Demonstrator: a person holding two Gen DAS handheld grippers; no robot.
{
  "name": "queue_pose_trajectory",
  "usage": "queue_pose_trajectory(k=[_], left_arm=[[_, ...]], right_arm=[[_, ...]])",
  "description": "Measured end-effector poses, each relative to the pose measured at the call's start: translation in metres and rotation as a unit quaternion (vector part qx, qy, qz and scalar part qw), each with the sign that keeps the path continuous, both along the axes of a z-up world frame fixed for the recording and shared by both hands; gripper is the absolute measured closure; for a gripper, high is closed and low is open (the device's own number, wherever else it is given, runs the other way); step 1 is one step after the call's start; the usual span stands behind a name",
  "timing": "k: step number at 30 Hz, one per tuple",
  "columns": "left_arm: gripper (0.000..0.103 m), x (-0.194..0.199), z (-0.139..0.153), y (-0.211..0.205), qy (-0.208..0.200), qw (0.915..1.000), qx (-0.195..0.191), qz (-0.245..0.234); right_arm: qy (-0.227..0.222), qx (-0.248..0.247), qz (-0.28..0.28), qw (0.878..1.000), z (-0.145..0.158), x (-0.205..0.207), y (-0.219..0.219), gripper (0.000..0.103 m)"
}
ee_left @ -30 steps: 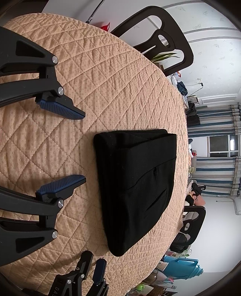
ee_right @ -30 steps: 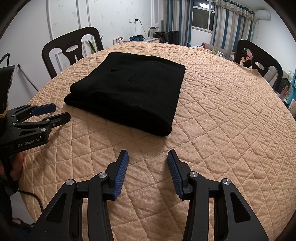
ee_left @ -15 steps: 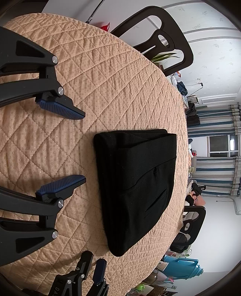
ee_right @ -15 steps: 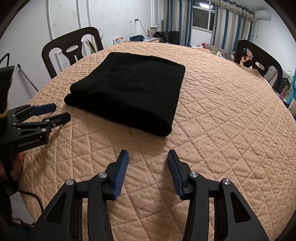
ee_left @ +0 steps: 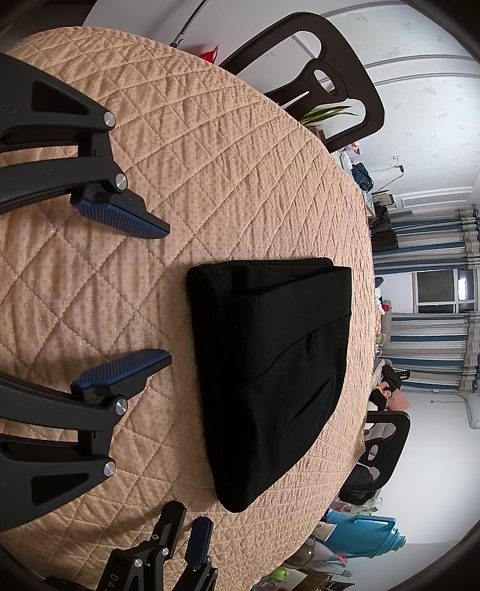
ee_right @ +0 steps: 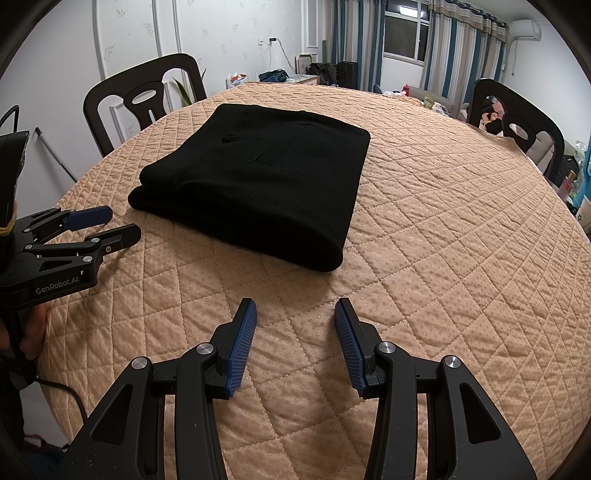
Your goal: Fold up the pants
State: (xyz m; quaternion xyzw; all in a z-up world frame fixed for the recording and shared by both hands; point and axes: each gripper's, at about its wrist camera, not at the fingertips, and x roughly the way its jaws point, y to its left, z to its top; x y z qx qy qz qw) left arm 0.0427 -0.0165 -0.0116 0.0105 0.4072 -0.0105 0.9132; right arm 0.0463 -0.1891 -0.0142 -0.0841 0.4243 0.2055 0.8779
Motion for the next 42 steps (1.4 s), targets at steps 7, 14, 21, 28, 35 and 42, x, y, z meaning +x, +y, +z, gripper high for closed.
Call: queue_pose_trajectory(k=[7,14,21,28,35,42], left_arm=[[0.038,0.0,0.0,-0.0001,0.0,1.0,0.0,0.0],[0.038,0.0,0.0001,-0.0001,0.0,1.0,0.0,0.0],[0.038,-0.0001,0.0,0.0,0.0,1.0,0.001,0.0],[0.038,-0.0001,0.0,0.0002,0.0,1.0,0.0,0.0],[0.038,0.0002,0.0002,0.0002,0.0,1.0,0.003,0.0],[0.038,-0.0006,0.0006,-0.0023,-0.005,0.9998,0.019,0.0]], right_arm=[[0.0,0.0,0.0,1.0,0.0,0.0,0.0,0.058],[0.0,0.0,0.0,1.0,0.0,0.0,0.0,0.058],[0.0,0.0,0.0,1.0,-0.0001,0.0002,0.0,0.058],[0.0,0.0,0.0,1.0,0.0,0.0001,0.0,0.058],[0.0,0.0,0.0,1.0,0.0,0.0,0.0,0.058],[0.0,0.0,0.0,1.0,0.0,0.0001,0.0,0.058]])
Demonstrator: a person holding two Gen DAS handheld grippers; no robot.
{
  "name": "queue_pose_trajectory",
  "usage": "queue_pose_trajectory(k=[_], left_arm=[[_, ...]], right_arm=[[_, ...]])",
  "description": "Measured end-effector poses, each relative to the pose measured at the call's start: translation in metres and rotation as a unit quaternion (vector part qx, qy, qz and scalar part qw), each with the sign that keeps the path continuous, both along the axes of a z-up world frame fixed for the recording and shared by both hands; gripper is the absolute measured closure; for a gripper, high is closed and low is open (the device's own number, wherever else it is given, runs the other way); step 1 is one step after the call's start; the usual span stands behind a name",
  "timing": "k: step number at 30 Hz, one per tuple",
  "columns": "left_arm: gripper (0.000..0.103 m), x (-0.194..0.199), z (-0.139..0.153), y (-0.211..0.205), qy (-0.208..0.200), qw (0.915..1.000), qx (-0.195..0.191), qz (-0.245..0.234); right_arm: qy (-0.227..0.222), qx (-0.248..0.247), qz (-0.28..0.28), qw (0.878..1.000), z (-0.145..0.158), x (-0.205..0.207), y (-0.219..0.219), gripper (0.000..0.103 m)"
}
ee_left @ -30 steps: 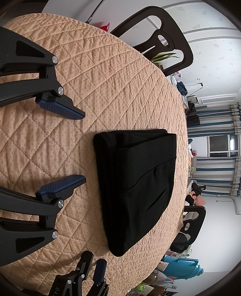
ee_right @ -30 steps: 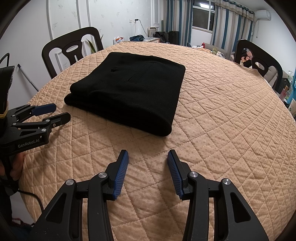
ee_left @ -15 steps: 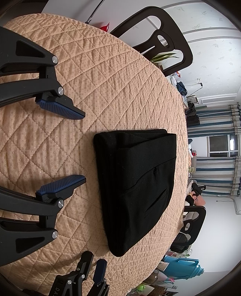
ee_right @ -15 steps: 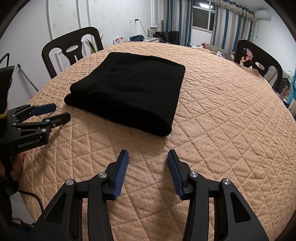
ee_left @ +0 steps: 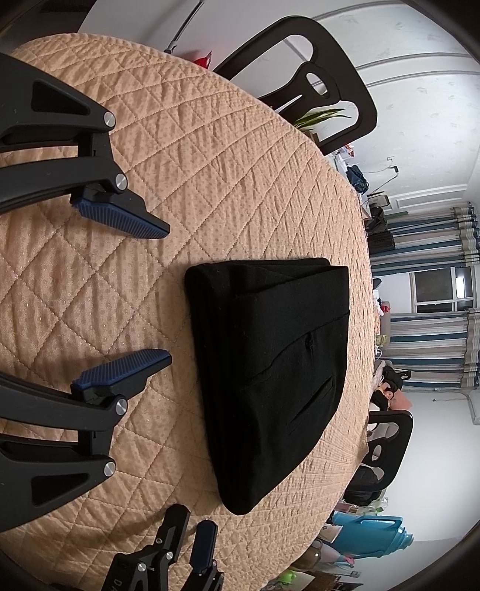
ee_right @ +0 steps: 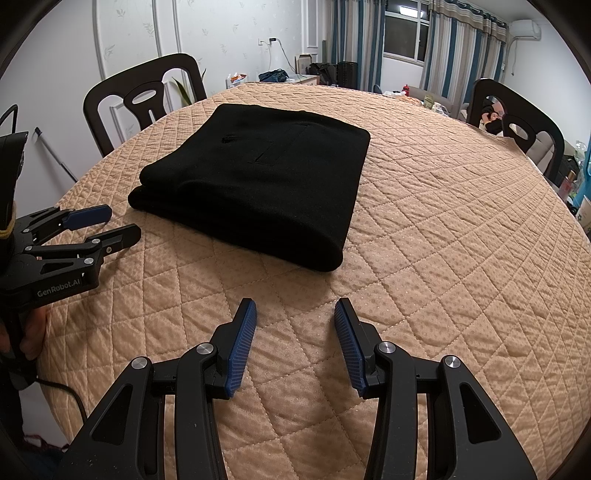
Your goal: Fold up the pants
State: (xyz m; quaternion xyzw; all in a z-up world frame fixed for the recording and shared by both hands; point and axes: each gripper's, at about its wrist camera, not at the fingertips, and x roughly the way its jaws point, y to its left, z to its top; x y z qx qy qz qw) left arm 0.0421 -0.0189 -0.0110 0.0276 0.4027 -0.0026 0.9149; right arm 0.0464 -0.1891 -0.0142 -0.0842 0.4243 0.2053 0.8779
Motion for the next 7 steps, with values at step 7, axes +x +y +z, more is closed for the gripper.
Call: queue_pose_trajectory(k=[7], left_arm=[[0.038,0.0004,0.0002,0.0,0.002,1.0,-0.007,0.0]], right_arm=[[0.0,0.0,0.0,1.0,-0.0001,0.0002,0.0,0.058]])
